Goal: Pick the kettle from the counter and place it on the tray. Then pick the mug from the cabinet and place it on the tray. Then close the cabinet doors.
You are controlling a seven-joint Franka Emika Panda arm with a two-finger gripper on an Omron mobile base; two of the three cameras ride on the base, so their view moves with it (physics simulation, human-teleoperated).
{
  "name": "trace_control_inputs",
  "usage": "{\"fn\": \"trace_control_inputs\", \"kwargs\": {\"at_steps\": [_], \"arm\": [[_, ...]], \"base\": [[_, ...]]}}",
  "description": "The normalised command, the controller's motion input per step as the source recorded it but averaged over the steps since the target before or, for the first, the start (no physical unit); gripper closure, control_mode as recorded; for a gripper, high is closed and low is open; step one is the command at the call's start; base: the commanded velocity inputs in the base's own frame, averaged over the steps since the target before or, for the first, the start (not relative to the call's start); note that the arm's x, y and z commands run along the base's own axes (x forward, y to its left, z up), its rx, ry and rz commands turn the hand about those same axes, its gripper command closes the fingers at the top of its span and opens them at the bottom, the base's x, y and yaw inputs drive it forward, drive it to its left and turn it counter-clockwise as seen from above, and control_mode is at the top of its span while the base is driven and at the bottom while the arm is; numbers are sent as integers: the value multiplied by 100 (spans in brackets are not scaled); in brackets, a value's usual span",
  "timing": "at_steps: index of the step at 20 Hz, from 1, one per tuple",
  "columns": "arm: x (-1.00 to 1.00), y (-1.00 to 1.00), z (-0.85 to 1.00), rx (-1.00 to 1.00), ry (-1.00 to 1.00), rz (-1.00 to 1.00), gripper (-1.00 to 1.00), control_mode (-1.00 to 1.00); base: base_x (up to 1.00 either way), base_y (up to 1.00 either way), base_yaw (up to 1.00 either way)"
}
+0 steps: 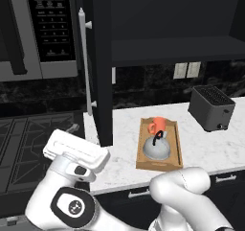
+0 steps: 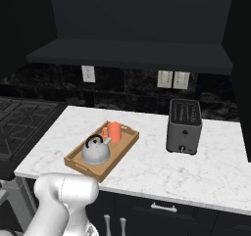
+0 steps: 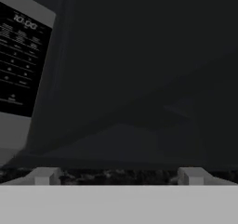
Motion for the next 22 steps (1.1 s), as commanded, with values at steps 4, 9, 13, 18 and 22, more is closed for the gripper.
{"fn": "trace_control_inputs", "kwargs": {"at_steps": [4, 9, 13, 18, 22], "arm": [[3, 57, 31, -9, 4, -6, -100, -100], [0, 26, 46, -9, 3, -13, -100, -100], [0, 4, 49, -6, 1, -20, -100, -100], [-8, -36, 44, 0, 5, -23, -100, -100], [-12, -65, 43, 0, 1, -22, -100, -100]], "base": [[0, 0, 0], [0, 0, 0], [0, 0, 0], [0, 0, 0], [0, 0, 0]]}}
